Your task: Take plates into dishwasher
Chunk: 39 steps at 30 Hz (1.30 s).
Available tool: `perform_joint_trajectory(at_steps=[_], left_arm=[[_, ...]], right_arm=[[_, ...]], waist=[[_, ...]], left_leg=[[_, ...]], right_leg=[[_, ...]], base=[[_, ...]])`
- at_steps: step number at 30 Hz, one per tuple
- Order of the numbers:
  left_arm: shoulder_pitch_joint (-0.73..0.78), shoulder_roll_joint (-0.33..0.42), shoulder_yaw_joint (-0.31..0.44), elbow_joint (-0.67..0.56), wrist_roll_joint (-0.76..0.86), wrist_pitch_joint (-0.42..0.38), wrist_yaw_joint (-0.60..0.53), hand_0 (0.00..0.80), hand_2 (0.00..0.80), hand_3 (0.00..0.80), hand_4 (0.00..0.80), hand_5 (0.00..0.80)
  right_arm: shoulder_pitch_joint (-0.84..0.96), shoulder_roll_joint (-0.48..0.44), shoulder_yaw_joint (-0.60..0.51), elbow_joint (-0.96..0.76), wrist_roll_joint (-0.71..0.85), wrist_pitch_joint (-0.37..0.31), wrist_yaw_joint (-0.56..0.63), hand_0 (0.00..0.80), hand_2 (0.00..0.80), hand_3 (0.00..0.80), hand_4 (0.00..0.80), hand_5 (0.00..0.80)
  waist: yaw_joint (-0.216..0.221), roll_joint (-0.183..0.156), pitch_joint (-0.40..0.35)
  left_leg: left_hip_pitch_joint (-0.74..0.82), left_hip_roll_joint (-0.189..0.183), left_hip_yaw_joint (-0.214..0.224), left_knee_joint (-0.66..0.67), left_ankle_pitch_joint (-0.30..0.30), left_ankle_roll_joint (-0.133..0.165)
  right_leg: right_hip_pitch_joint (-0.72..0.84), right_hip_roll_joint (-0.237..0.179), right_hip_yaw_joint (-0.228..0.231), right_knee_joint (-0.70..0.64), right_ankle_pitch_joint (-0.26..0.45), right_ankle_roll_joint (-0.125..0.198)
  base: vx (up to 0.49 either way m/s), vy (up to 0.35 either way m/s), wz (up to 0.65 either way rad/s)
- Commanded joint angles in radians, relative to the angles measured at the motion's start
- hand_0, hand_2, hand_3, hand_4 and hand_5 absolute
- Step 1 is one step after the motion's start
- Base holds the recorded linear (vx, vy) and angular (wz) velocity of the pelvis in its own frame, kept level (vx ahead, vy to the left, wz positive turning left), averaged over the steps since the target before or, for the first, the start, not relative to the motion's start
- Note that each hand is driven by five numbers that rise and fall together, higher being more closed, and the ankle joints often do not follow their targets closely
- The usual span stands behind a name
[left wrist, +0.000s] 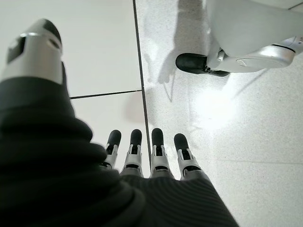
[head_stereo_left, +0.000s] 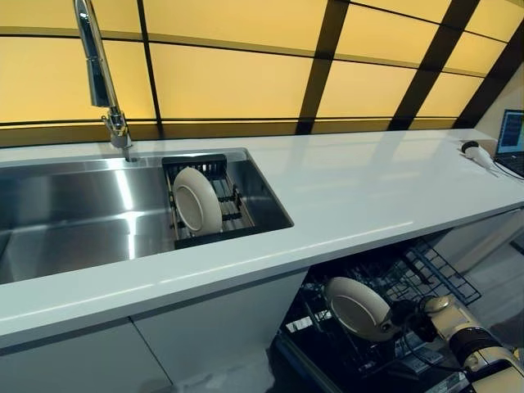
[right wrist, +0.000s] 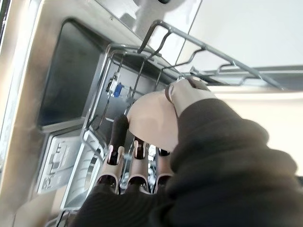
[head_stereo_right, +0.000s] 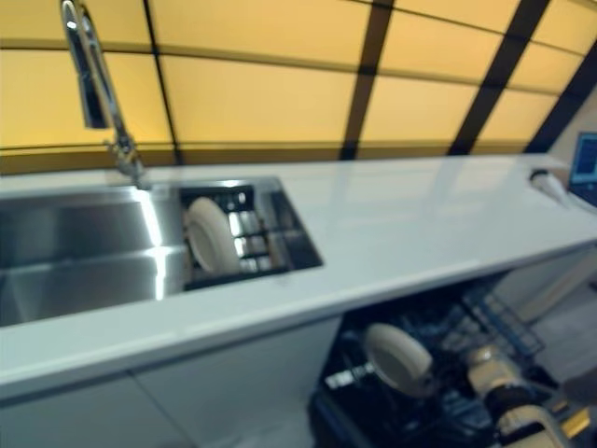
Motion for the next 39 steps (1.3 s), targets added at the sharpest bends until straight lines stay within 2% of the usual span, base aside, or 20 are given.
perform_joint_trajectory(at_steps=[1,13,20,21,27,33,35,38,39], left_arm=[[-0.071,-0.025,-0.068,0.058,-0.001,-0.024,-0.008,0.0,0.0,0.0,0.0,0.0],[-0.076,-0.04,-0.085,0.068,0.004,-0.027,-0.011,0.0,0.0,0.0,0.0,0.0],[-0.073,-0.05,-0.091,0.076,-0.002,-0.041,-0.011,0.0,0.0,0.0,0.0,0.0],[-0.072,-0.052,-0.09,0.072,-0.002,-0.039,-0.006,0.0,0.0,0.0,0.0,0.0],[-0.074,-0.047,-0.09,0.073,-0.011,-0.041,0.004,0.0,0.0,0.0,0.0,0.0],[-0.068,-0.038,-0.08,0.063,-0.008,-0.037,0.0,0.0,0.0,0.0,0.0,0.0],[-0.066,-0.032,-0.074,0.058,-0.009,-0.038,-0.002,0.0,0.0,0.0,0.0,0.0],[-0.065,-0.022,-0.068,0.044,-0.011,-0.03,0.0,0.0,0.0,0.0,0.0,0.0],[-0.065,-0.022,-0.068,0.044,-0.011,-0.03,0.0,0.0,0.0,0.0,0.0,0.0]], right_arm=[[-0.108,-0.028,0.072,0.042,-0.006,0.0,0.007,0.8,0.8,0.8,0.8,0.8],[-0.121,0.065,0.045,0.104,0.148,0.061,-0.029,0.8,0.8,0.8,0.8,0.8],[-0.113,0.083,0.038,0.123,0.149,0.043,-0.049,0.8,0.8,0.8,0.8,0.8],[-0.112,0.08,0.034,0.115,0.138,0.049,-0.082,0.0,0.0,0.0,0.0,0.0],[-0.132,0.041,0.027,0.101,0.12,0.083,-0.091,0.0,0.0,0.0,0.0,0.0],[-0.142,-0.027,0.008,0.092,0.096,0.084,-0.084,0.0,0.0,0.0,0.0,0.0],[-0.144,-0.079,-0.002,0.087,0.082,0.064,-0.085,0.0,0.0,0.0,0.0,0.0],[-0.144,-0.151,-0.022,0.058,0.095,0.067,-0.098,0.0,0.0,0.0,0.0,0.0],[-0.143,-0.151,-0.023,0.058,0.095,0.068,-0.098,0.0,0.0,0.0,0.0,0.0]], waist=[[0.046,0.052,-0.023],[0.055,0.066,-0.031],[0.052,0.072,-0.036],[0.051,0.071,-0.036],[0.046,0.068,-0.034],[0.041,0.062,-0.035],[0.036,0.057,-0.034],[0.027,0.049,-0.031],[0.028,0.05,-0.03]], left_leg=[[0.064,0.042,-0.044,-0.002,-0.08,-0.036],[0.063,0.037,-0.057,-0.002,-0.078,-0.036],[0.067,0.038,-0.056,-0.002,-0.079,-0.037],[0.068,0.038,-0.056,-0.002,-0.079,-0.037],[0.069,0.039,-0.052,-0.002,-0.079,-0.037],[0.073,0.041,-0.045,-0.002,-0.08,-0.038],[0.076,0.044,-0.039,-0.002,-0.08,-0.038],[0.08,0.048,-0.031,-0.002,-0.082,-0.036],[0.08,0.048,-0.031,-0.002,-0.082,-0.036]], right_leg=[[-0.057,0.011,-0.022,0.03,0.057,0.002],[-0.051,0.009,-0.025,0.025,0.056,-0.003],[-0.049,0.009,-0.023,0.024,0.055,-0.005],[-0.047,0.009,-0.022,0.023,0.055,-0.005],[-0.049,0.01,-0.018,0.024,0.057,-0.005],[-0.049,0.011,-0.014,0.026,0.059,-0.002],[-0.049,0.012,-0.01,0.026,0.06,0.0],[-0.052,0.014,-0.002,0.03,0.062,0.001],[-0.052,0.014,-0.002,0.03,0.062,0.001]], base=[[-0.003,0.0,0.1],[0.001,0.003,0.04],[0.0,0.0,0.0],[0.0,0.0,0.0],[0.0,0.0,0.0],[0.0,0.0,0.0],[0.0,0.0,0.0],[0.0,0.0,0.0],[0.0,0.0,0.0]])
